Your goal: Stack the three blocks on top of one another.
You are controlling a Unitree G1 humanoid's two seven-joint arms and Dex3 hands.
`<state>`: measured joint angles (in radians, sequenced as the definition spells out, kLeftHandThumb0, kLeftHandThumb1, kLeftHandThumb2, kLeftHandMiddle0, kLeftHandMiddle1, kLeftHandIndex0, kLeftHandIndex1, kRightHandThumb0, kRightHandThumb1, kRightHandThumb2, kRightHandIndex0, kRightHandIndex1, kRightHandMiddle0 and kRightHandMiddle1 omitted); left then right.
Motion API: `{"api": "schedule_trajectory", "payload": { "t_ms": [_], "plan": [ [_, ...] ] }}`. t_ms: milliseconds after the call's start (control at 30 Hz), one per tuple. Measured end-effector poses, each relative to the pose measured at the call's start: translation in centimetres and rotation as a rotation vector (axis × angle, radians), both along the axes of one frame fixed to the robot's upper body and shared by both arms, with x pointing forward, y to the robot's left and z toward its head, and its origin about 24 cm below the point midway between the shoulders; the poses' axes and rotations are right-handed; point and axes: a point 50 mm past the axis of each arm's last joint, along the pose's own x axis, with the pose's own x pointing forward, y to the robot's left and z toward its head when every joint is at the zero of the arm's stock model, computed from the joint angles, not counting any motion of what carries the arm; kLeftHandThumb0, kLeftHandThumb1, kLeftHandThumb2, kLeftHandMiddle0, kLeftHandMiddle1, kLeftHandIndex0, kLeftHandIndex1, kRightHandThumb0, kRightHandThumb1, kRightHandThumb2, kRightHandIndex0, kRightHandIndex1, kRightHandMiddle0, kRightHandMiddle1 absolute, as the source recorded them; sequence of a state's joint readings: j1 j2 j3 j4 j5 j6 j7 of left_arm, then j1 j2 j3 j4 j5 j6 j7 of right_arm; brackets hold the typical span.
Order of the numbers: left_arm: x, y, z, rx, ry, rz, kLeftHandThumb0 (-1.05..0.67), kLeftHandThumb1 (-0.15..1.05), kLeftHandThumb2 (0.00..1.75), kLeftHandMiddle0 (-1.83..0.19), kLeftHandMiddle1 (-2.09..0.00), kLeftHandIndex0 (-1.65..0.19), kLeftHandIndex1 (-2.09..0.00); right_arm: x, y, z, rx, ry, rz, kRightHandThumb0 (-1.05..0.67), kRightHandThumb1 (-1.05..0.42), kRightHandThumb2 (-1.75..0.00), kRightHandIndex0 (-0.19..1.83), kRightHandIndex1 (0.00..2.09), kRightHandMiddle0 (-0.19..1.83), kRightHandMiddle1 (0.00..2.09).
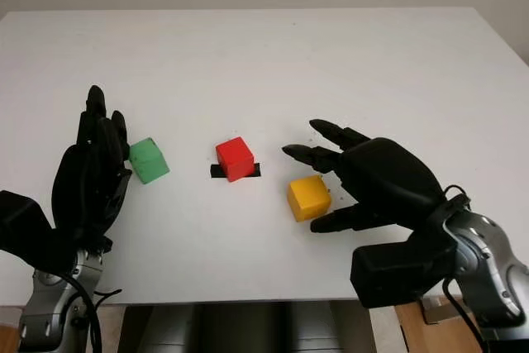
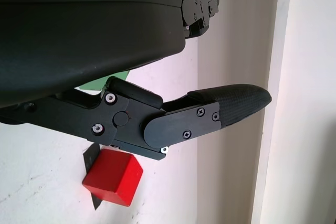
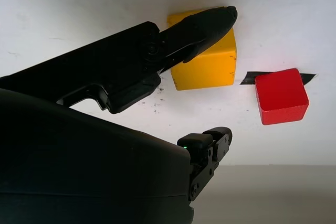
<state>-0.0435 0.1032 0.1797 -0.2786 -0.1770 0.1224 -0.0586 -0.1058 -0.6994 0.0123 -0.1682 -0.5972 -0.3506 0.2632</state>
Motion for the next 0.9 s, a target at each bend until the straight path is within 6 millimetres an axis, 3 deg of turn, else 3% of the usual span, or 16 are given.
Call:
{"api": "schedule_trajectory", "payload": {
  "t_ms": [800,867,900],
  "plan": [
    [-0.11,0.32,0.18,0.011,0.004,0.011,-0.75,1.05,0.66,0.19,0.00,0.19,0.00,0.54,-0.45,-0.67,-0.061,0.004,-0.069,-0.61,-0.90,-0.05,0.17,0.06,0.50,0.18],
    [-0.11,0.32,0.17,0.011,0.004,0.012,-0.75,1.05,0.66,0.19,0.00,0.19,0.00,0.52,-0.43,-0.65,-0.058,0.004,-0.065,-0.58,-0.90,-0.05,0.18,0.06,0.45,0.36],
    [-0.11,0.32,0.17,0.011,0.004,0.012,-0.75,1.05,0.66,0.19,0.00,0.19,0.00,0.50,-0.41,-0.64,-0.052,0.005,-0.062,-0.56,-0.90,-0.05,0.19,0.06,0.31,0.65]
  ]
}}
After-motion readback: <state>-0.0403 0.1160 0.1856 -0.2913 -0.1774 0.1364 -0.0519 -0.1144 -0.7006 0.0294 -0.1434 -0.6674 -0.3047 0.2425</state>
